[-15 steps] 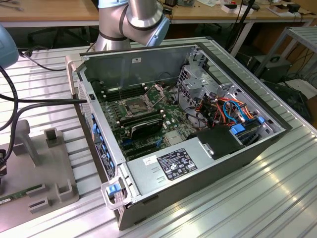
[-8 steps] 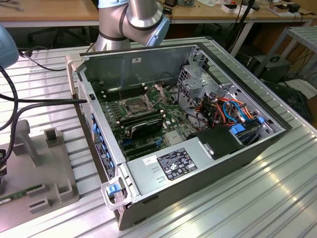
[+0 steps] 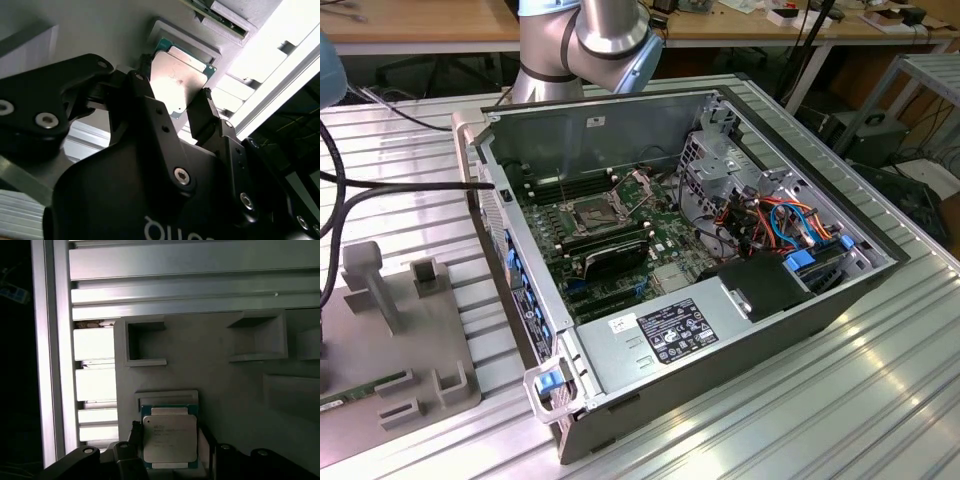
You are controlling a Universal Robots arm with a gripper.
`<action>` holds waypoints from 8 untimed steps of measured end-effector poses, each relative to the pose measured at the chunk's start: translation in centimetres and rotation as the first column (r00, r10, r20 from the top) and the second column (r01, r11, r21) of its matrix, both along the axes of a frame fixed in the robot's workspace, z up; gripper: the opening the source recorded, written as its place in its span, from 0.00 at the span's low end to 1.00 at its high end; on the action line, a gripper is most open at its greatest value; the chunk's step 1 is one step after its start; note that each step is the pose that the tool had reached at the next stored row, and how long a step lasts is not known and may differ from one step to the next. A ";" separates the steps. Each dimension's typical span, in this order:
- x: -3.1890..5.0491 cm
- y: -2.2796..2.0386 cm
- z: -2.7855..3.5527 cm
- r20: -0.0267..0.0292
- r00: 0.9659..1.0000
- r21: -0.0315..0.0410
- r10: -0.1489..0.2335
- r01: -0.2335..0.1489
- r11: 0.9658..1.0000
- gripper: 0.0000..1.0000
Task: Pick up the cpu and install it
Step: 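Pick up the cpu and move it towards the insertion slot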
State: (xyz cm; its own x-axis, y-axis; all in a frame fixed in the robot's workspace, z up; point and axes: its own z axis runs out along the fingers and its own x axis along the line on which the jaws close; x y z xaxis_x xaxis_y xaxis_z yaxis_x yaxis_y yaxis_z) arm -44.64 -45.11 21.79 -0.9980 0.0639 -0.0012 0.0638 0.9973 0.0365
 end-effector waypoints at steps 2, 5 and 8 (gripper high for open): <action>0.00 0.00 0.48 0.000 1.000 0.000 0.000 0.000 1.000 0.54; 0.00 0.00 1.42 0.000 1.000 0.000 0.000 0.000 1.000 0.54; 0.00 0.00 2.45 0.000 1.000 0.000 0.000 0.000 1.000 0.54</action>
